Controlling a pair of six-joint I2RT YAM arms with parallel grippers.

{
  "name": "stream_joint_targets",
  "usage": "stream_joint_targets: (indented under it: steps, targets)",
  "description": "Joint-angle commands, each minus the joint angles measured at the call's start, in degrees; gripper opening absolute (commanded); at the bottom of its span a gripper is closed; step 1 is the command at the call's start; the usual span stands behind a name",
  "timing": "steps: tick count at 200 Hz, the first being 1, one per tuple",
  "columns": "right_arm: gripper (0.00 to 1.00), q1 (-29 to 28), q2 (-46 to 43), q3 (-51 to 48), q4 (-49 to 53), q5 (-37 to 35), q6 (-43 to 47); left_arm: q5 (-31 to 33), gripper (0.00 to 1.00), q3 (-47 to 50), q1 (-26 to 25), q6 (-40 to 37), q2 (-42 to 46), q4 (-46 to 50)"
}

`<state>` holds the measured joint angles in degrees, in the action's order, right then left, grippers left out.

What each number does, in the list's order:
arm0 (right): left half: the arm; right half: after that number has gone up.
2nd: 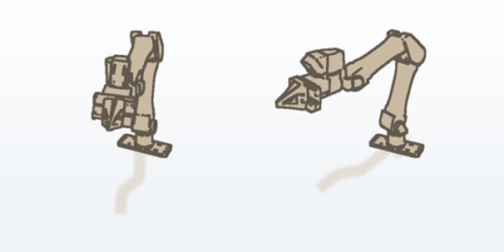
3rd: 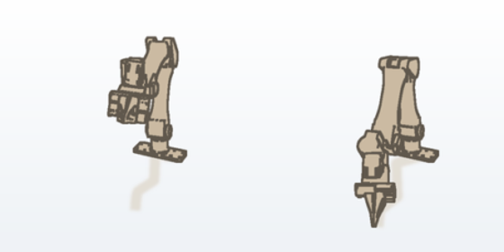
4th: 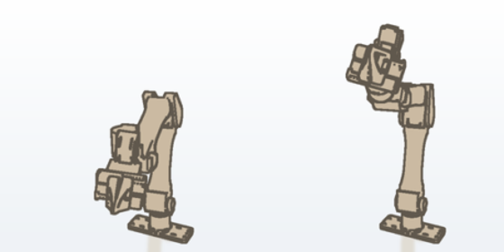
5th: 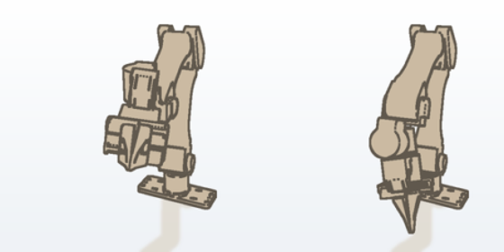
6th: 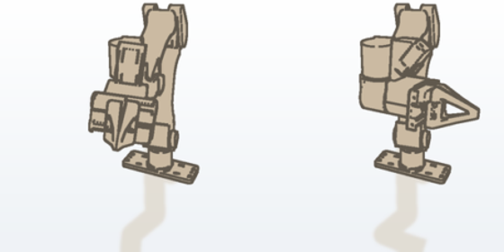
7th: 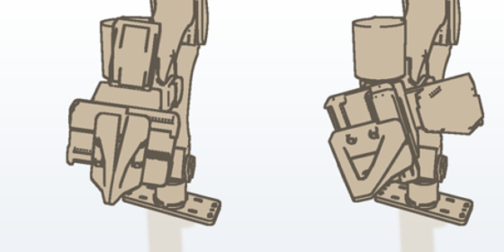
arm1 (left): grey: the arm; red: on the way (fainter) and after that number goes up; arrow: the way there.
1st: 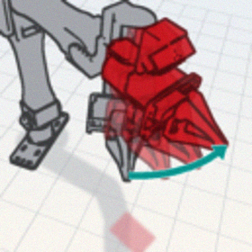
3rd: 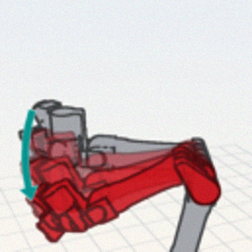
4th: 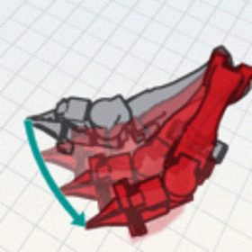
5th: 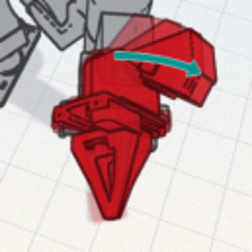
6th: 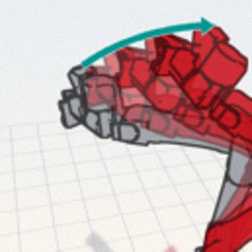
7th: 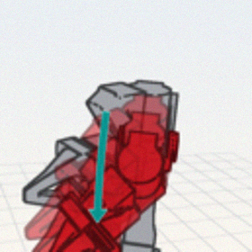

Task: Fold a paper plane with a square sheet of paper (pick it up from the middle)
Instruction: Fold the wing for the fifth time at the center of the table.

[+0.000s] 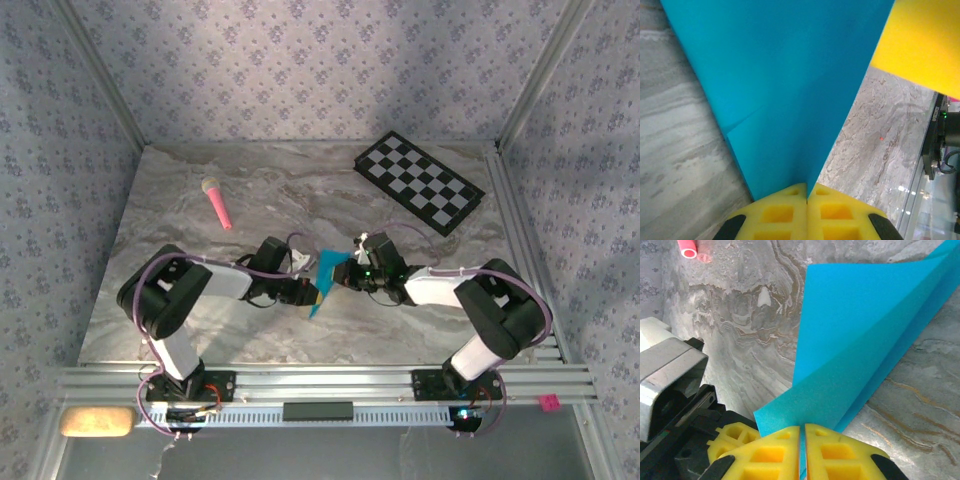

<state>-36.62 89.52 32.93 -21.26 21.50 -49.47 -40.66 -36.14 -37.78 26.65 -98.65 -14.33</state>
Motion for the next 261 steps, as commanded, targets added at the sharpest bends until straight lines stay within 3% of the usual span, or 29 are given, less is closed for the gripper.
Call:
stream_joint_targets:
  steps: [1, 103, 138, 261]
  targets:
    - [0.12, 0.2, -1.4, -0.5, 0.5, -0.2, 0.1, 5.2, 0.00, 2.4, -0.2, -3.6, 0.5, -0.8]
    - [0.12, -0.4, -1.3, -0.7, -0.5, 1.2, 0.3, -2.7, 0.00, 4.0, -0.5, -7.1, -0.3, -5.1]
    - [0.12, -0.9, -0.5, -0.3, -0.5, 2.3, 1.4, -4.5, 0.00, 5.0, 0.0, -2.8, -1.5, -8.6]
    - [0.12, -0.3, 5.3, 4.3, -0.5, 5.7, 2.9, -3.7, 0.00, 3.7, 1.3, 1.8, -3.0, -3.1]
